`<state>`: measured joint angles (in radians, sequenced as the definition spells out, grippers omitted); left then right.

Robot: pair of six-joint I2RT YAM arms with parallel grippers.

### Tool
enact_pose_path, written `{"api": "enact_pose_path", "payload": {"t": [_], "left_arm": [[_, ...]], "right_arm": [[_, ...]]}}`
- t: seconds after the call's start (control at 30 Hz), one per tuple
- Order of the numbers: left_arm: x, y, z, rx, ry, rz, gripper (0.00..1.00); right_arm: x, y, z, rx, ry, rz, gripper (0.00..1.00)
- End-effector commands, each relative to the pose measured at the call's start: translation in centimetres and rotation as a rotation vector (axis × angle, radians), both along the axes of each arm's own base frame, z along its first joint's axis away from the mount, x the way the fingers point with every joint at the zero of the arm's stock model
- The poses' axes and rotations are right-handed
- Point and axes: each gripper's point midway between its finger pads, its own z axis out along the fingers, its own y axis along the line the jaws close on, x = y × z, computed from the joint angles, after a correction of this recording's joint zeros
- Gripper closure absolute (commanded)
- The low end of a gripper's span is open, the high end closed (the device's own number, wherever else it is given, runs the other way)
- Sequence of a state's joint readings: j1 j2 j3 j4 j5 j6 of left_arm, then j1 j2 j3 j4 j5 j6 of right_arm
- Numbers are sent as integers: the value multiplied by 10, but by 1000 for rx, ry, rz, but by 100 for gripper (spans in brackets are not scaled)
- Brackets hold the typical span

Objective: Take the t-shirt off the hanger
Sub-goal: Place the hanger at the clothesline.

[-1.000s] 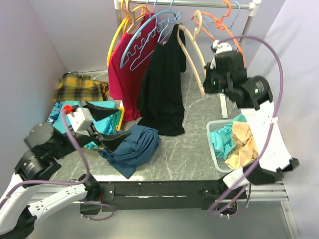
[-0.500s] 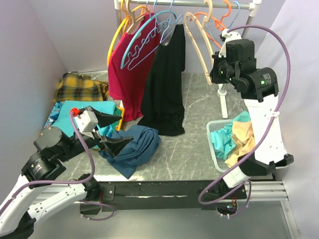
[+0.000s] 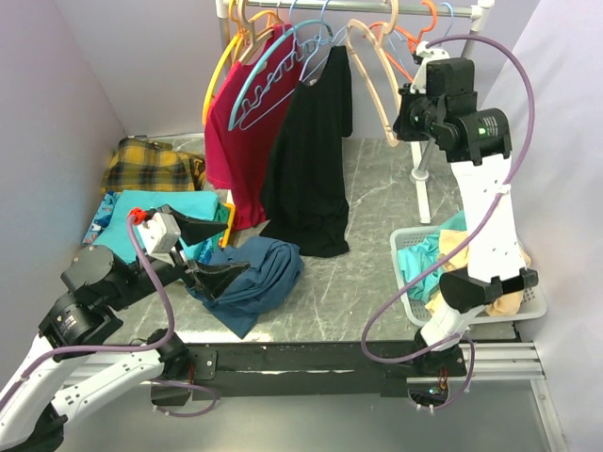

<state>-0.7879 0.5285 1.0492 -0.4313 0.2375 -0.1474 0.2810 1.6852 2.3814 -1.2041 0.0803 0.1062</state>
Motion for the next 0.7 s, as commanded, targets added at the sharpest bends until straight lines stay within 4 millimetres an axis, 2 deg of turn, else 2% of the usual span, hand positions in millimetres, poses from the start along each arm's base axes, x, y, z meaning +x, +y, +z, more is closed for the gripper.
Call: {"api": "enact_pose_path", "payload": {"t": [0.0,0.17,0.3,0.67], "left_arm": [[0,4,5,-27,-12,17,1],[2,3,-4,-14,-1,21,1],[3,4,-4,-9,-1,29,1],[2,5,-6,-14,0,32,1]], "right_arm": [[16,4,37,34,-141,31,100],[24,4,31,38,-129,37,100],[29,5,17,36,-91,37,100],[18,4,-6,37,-12,29,100]]}}
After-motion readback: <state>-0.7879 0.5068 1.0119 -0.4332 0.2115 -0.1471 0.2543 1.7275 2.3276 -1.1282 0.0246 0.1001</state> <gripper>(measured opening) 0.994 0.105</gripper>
